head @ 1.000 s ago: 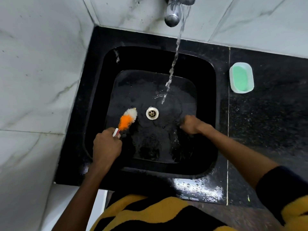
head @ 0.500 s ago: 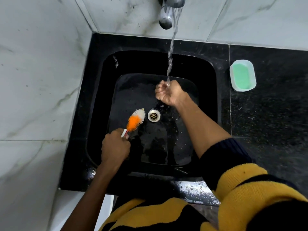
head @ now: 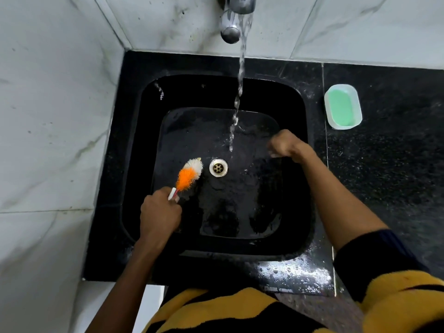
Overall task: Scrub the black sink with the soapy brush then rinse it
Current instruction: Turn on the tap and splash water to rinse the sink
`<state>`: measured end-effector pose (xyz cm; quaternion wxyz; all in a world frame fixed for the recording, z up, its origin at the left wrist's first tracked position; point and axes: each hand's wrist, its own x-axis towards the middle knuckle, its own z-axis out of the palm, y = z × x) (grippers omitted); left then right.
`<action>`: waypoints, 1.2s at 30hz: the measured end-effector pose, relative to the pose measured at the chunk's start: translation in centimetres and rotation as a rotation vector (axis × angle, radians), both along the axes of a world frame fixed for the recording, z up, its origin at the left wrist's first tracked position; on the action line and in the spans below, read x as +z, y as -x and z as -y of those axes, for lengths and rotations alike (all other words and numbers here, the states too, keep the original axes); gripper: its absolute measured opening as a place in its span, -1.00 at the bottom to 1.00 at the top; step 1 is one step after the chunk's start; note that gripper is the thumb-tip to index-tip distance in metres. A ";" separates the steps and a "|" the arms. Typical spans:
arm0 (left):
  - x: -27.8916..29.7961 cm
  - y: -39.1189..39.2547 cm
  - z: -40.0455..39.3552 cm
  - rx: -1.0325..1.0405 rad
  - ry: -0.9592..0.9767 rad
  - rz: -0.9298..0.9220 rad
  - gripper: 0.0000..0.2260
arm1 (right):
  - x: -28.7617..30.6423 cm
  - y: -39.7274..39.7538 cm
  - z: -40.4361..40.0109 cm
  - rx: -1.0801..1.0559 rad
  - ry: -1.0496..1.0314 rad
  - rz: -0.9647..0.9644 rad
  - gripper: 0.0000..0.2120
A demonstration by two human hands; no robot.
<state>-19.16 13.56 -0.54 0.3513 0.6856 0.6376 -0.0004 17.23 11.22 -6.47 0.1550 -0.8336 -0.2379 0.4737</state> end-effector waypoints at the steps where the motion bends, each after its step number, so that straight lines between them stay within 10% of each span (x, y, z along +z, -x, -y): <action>1: 0.0 -0.1 0.0 -0.003 0.001 -0.003 -0.86 | 0.1 0.5 -0.4 -0.149 -0.075 -0.115 -0.83; 19: 0.7 1.3 0.3 0.074 -0.025 -0.015 -0.88 | 1.2 9.2 -8.8 -0.957 -0.382 -1.216 -0.61; 36: 0.9 1.4 0.7 0.074 -0.033 -0.004 -0.84 | 3.3 9.0 -8.2 -1.025 -0.423 -1.271 -0.66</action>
